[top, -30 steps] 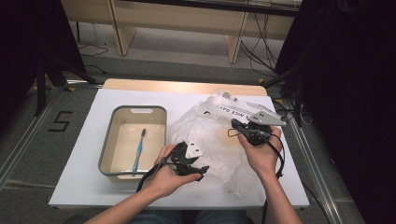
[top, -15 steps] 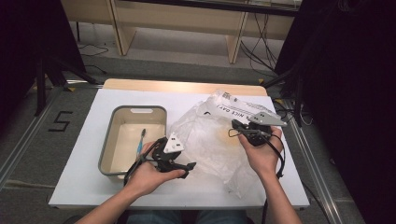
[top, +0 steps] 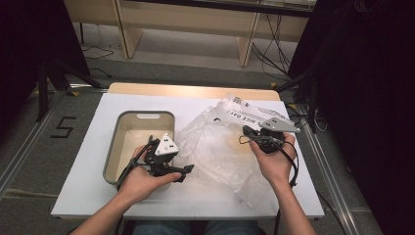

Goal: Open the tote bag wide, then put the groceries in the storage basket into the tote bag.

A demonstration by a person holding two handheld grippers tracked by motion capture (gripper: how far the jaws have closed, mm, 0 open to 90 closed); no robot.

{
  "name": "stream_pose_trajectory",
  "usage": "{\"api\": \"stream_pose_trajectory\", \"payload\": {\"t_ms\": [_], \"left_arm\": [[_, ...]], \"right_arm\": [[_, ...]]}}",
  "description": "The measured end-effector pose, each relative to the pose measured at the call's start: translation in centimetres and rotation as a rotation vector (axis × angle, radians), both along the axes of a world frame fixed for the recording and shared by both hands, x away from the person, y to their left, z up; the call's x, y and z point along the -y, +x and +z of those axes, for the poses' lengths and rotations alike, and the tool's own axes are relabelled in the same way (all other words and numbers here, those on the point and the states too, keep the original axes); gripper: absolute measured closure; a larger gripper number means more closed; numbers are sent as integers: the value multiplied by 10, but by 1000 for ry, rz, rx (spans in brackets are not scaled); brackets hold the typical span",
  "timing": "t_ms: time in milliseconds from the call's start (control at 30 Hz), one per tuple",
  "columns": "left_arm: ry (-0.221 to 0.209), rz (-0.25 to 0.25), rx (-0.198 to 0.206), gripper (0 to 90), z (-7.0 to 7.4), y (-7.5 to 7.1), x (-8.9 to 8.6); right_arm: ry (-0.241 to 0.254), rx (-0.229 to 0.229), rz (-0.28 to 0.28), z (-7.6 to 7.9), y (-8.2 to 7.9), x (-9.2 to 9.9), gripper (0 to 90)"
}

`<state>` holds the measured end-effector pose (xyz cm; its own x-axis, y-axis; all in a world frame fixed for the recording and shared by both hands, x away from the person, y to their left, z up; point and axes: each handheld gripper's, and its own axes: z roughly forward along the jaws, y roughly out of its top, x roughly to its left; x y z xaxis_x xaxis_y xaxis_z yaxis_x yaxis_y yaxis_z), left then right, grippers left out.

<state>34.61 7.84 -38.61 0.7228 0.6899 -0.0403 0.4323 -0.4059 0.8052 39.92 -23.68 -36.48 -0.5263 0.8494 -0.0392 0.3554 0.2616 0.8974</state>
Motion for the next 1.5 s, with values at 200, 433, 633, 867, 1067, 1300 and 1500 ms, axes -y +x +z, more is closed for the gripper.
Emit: {"api": "stream_pose_trajectory", "payload": {"t_ms": [200,433,633,867,1067,1300,1500], "left_arm": [[0,37,-3,299,0,4,-14],[16,124,-1,297,-1,15,-37],[21,179,-17,297,-4,23,-52],[29,205,-25,295,-3,28,-61],[36,220,-23,293,-1,29,-66],[58,243,-40,292,-6,32,-68],[60,252,-52,293,-8,34,-72]], "right_arm": [[1,-4,-3,-1,-1,1,900],[2,1,-4,-1,-1,2,900],[3,2,-6,-1,-1,2,900],[2,-3,-8,-1,-1,2,900],[-2,-5,-10,-1,-2,2,900],[-2,-5,-7,-1,-2,2,900],[1,-3,-8,-1,-1,2,900]]}}
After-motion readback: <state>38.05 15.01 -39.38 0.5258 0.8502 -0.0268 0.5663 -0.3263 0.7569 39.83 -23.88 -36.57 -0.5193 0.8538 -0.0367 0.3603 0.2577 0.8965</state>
